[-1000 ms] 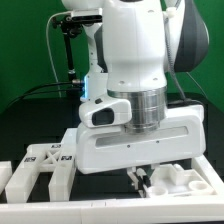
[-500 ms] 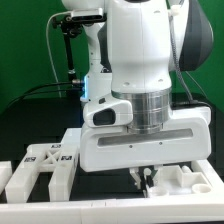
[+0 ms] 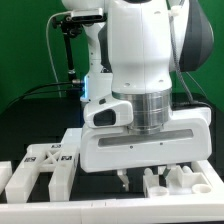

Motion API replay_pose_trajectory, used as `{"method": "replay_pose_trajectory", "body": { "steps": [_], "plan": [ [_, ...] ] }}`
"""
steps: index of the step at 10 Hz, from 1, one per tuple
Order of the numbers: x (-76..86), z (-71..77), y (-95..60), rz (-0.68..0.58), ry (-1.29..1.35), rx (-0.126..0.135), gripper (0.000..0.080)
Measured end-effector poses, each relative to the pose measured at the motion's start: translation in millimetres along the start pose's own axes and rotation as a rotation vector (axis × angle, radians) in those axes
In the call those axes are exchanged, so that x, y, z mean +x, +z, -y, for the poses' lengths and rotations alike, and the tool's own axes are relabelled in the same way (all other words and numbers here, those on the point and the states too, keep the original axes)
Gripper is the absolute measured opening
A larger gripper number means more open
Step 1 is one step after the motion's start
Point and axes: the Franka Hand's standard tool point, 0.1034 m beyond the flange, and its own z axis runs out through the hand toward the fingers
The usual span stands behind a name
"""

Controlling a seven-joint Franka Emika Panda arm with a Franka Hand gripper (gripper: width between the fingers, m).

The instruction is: Assemble chair

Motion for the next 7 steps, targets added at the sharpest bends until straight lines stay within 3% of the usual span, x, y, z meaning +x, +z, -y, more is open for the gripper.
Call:
{"method": "replay_pose_trajectory", "body": {
  "steps": [1, 2, 7],
  "plan": [
    [0.0, 0.0, 0.0, 0.0, 0.0, 0.0, 0.0596],
    [0.0, 0.0, 0.0, 0.0, 0.0, 0.0, 0.0633],
    [-0.4, -0.7, -3.0, 0.006, -0.013, 0.001, 0.0649]
  ]
}}
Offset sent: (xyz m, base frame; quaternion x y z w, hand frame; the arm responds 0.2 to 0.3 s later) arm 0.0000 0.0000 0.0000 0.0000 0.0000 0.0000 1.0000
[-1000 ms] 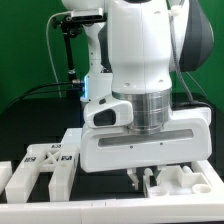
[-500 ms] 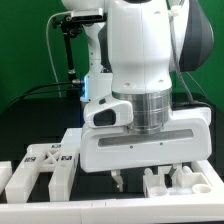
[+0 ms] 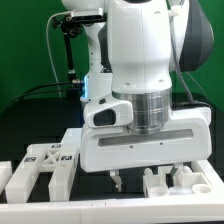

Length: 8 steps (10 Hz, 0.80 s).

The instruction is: Assemble chair

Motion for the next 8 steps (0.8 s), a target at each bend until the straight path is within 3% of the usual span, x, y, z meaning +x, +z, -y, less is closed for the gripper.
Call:
{"method": "replay_pose_trajectory", "body": {
  "steps": [2, 4, 5, 8],
  "plan": [
    [-13.3, -12.0, -39.5, 0.023, -0.055, 0.006, 0.0649],
    [-32.1, -18.1, -56.0, 0.147, -0.08, 0.015, 0.0649],
    [-20.7, -10.1, -60.8, 0.106, -0.001, 0.004, 0.0649],
    [-38.8, -5.4, -53.8, 0.322, -0.021, 0.023, 0.0649]
  ]
}}
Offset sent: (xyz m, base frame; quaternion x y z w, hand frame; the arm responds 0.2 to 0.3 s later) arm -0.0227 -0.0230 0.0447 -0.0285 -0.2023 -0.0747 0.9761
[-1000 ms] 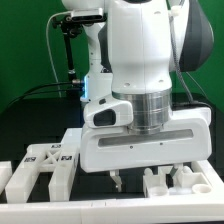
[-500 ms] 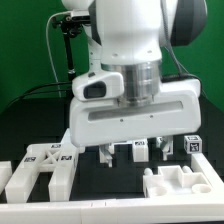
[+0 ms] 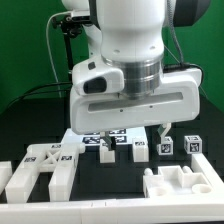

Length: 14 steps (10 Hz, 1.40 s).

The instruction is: Assemble chair

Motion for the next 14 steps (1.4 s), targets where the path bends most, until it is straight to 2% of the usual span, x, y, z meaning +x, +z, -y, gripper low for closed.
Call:
{"method": "replay_pose_trajectory", "body": {
  "steps": [1, 2, 4, 5, 6, 8, 9, 10, 11, 14],
  "plan": [
    [-12.2, 5.9, 16.2, 0.103, 0.033, 0.001, 0.0649],
    [-27.9, 9.3, 27.1, 0.211, 0.026, 0.008, 0.0649],
    [-53.1, 16.4, 44.9, 0.347, 0.018, 0.017, 0.0649],
    [-52.4, 16.2, 42.3, 0.352, 0.024, 0.016, 0.0649],
    [-63.8, 16.9, 42.6, 0.439, 0.024, 0.022, 0.0649],
    [-64.3, 17.6, 48.5, 0.561, 0.022, 0.029, 0.0649],
    [-58.4, 18.0, 51.4, 0.546, 0.03, 0.025, 0.0649],
    [-65.6, 21.6, 60.0, 0.567, 0.074, 0.01, 0.0649],
    [-71.3, 22.8, 70.2, 0.59, 0.085, 0.005, 0.0649],
    [-71.0, 22.2, 70.5, 0.59, 0.079, 0.007, 0.0649]
  ]
}}
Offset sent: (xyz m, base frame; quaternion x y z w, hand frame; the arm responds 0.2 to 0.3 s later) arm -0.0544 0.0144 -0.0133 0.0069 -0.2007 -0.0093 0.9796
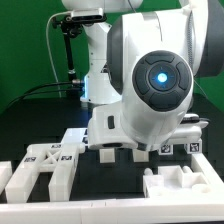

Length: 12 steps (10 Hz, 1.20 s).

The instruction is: Assemble chair

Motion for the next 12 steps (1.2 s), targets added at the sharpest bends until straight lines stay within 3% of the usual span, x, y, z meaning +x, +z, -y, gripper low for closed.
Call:
{"method": "replay_pose_trajectory", "body": {
  "steps": [2, 6, 7, 8, 9, 10, 12],
  "plan": [
    [-1.1, 7.3, 12.3, 0.026, 0.066, 0.014, 0.0649],
    [0.0, 12.6, 18.2, 0.036, 0.067, 0.007, 0.0649],
    [0.0, 12.6, 18.3, 0.037, 0.067, 0.007, 0.0534],
    [0.1, 12.6, 18.4, 0.037, 0.067, 0.007, 0.0534],
    [0.1, 12.6, 18.5, 0.037, 0.067, 0.007, 0.035],
    [-0.1, 12.8, 18.4, 0.037, 0.066, 0.007, 0.0284],
    [-0.1, 12.8, 18.4, 0.037, 0.066, 0.007, 0.0284]
  ]
}}
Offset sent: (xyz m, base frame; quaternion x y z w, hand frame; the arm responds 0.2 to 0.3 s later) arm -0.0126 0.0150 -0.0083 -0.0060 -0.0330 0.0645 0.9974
